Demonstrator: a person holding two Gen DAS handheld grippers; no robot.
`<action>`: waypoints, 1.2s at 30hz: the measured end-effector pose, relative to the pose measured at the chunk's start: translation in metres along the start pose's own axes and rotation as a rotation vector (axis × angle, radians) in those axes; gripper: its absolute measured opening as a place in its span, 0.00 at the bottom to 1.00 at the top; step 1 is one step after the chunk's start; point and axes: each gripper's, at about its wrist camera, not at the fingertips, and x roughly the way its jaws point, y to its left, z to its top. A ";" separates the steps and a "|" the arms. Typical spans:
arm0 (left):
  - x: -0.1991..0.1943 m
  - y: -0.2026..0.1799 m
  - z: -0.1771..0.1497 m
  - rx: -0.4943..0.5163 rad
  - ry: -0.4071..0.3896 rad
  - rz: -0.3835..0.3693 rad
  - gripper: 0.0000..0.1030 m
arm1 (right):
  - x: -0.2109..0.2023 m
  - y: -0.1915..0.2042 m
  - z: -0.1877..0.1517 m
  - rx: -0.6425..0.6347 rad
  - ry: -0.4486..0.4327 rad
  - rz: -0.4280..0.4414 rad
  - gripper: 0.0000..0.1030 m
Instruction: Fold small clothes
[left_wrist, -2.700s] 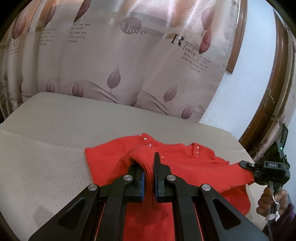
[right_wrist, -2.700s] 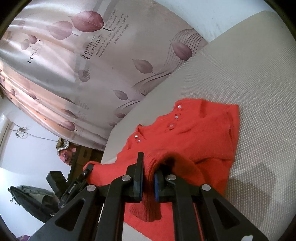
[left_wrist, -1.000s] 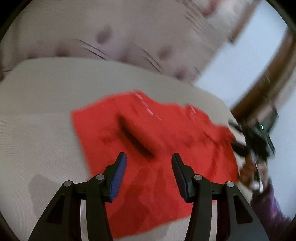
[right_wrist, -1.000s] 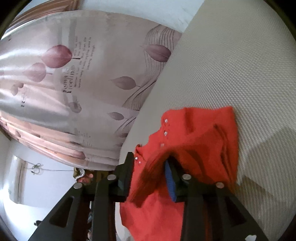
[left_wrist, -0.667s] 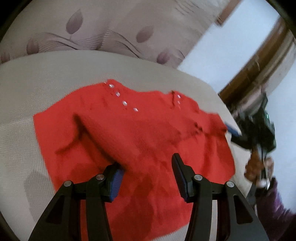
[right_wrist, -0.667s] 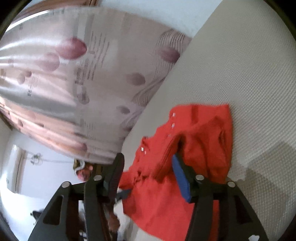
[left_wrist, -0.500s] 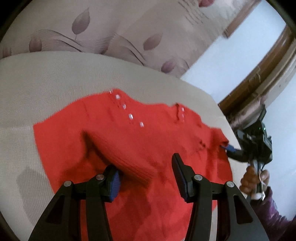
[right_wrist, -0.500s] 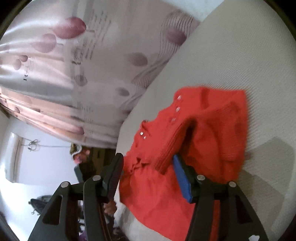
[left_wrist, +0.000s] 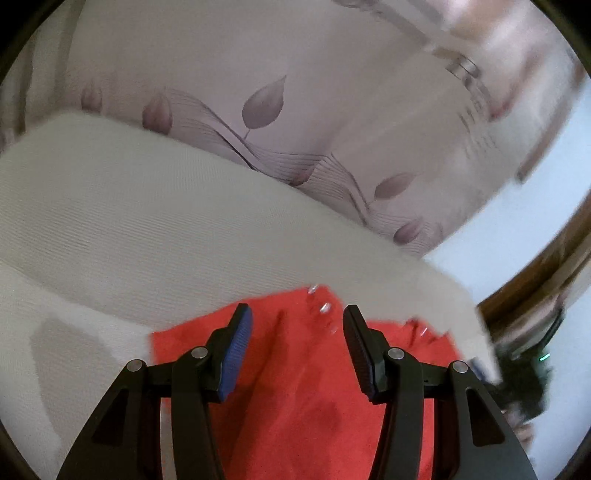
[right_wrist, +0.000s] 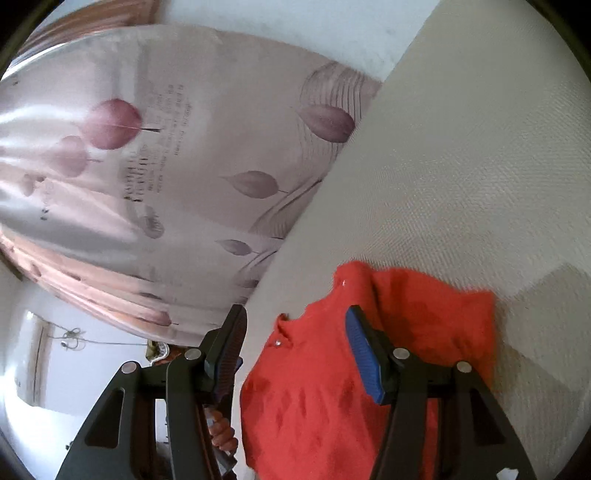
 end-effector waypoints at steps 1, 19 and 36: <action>-0.009 -0.002 -0.009 0.044 0.004 0.013 0.51 | -0.015 0.003 -0.009 -0.037 -0.013 -0.032 0.53; -0.082 0.042 -0.141 0.040 0.189 -0.142 0.59 | -0.073 0.003 -0.130 -0.404 0.202 -0.352 0.10; -0.083 0.044 -0.148 0.016 0.253 -0.141 0.10 | -0.098 0.005 -0.142 -0.355 0.238 -0.357 0.05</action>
